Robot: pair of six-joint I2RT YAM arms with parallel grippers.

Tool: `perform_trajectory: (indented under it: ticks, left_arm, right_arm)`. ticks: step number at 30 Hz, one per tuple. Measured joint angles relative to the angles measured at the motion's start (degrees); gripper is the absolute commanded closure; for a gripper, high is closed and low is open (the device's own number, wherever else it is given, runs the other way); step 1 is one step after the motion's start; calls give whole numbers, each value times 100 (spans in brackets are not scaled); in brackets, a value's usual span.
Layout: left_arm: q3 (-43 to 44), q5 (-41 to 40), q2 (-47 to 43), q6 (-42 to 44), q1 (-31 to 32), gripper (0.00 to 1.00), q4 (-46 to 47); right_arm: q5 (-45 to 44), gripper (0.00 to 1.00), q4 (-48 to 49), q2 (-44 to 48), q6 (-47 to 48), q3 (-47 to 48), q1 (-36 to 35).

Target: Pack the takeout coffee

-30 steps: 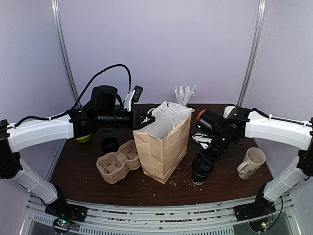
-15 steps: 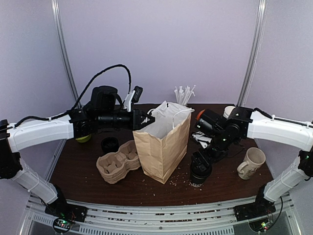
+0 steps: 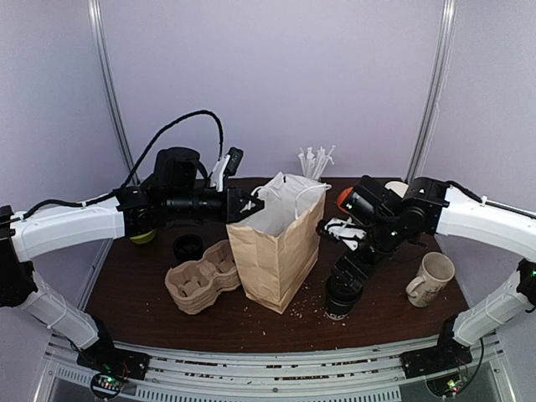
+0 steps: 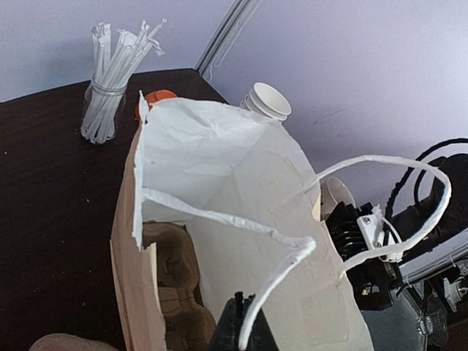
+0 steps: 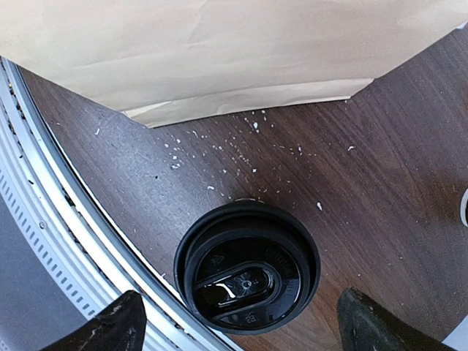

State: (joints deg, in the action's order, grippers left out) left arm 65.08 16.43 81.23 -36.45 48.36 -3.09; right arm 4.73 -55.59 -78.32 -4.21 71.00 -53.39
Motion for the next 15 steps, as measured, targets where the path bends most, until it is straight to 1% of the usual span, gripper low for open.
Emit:
perform_trajectory:
  ticks: [6,15]
  left_arm:
    - [-4,2,0,20,0,100,2]
    - [-26,7,0,74,0,100,26]
  right_arm:
    - [4,4,140,-26,280,-22,0]
    - [138,1,229,-271,389,-105,0]
